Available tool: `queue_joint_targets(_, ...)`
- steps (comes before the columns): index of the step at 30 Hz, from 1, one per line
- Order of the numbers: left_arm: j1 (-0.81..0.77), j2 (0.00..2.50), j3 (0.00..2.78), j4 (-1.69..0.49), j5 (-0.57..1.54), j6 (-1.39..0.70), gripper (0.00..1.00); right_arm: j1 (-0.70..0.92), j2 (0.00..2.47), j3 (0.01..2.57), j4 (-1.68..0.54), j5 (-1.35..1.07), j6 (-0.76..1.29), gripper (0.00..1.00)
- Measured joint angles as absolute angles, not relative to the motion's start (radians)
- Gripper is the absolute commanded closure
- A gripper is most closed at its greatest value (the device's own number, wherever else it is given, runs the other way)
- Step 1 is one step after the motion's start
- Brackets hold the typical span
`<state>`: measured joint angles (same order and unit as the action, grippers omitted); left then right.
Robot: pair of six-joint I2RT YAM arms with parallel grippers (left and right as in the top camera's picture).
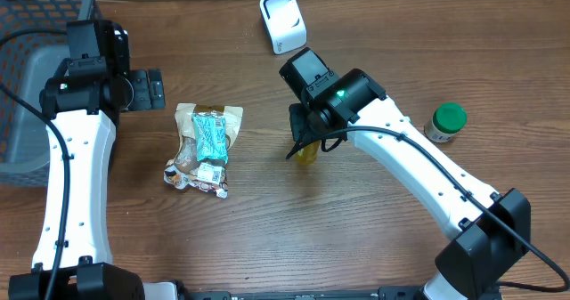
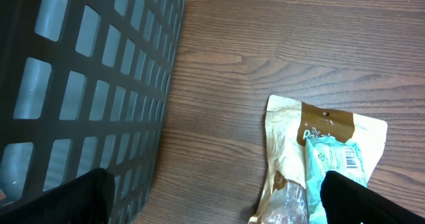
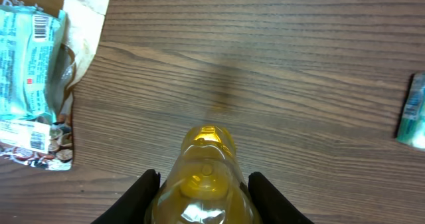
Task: Scan the item barcode
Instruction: 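Carry the yellow bottle up toward the white scanner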
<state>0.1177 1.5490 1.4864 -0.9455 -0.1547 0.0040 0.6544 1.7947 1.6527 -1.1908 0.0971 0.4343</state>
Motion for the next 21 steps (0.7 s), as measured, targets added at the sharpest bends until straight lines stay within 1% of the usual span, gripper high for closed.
queue_joint_targets(14,0.118,1.549,1.486,-0.945,-0.155,0.004,0.00,0.654,1.795,1.653,-1.188,0.110,0.441,0.65)
queue_joint_targets(21,0.118,1.549,1.487,-0.945,-0.155,0.004,0.00,0.654,1.795,1.653,-1.188,0.112,0.441,0.75)
